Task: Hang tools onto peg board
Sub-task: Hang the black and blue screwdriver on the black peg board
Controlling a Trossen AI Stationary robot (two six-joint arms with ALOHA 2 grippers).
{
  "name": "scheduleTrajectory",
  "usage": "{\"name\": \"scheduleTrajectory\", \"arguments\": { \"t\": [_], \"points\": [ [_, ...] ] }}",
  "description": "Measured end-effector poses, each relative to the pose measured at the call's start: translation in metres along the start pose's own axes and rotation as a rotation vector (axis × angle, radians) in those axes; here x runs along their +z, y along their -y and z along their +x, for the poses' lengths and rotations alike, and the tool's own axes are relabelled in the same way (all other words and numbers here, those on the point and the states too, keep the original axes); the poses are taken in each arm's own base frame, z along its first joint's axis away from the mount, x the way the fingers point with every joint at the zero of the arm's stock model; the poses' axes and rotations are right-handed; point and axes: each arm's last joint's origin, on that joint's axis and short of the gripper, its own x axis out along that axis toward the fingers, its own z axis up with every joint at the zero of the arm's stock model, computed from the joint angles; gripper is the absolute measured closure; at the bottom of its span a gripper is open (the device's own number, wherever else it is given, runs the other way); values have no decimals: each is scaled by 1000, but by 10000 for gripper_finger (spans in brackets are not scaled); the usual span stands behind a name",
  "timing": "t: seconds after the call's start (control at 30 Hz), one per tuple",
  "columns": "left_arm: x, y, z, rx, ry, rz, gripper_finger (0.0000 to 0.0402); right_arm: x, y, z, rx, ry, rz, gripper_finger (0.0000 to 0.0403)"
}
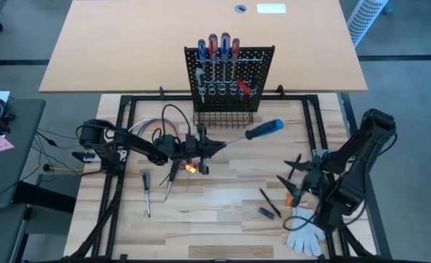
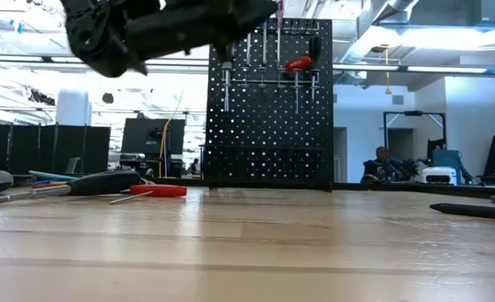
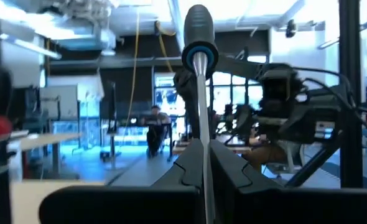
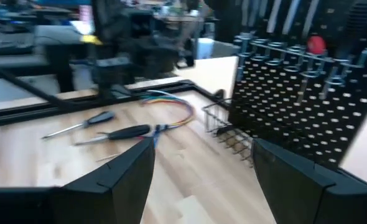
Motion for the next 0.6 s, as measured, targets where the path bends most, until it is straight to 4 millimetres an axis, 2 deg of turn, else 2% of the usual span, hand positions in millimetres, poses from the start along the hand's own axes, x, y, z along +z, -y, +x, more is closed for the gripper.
{"name": "scheduleTrajectory", "arguments": {
  "t": [0.13, 0.33, 0.47, 0.6],
  "points": [
    [14, 1, 18, -25, 60, 50, 401, -9, 5, 16, -75, -5, -44, 127],
    [26, -4, 29, -29, 131, 92, 401, -49, 16, 33, -146, -36, -15, 127],
    [23, -10, 29, -25, 100, 96, 401, -66, -2, 43, -56, -133, -107, 127],
    [23, -20, 29, -8, 101, 91, 401, -56, -24, 65, 188, -196, -151, 127]
  ]
}}
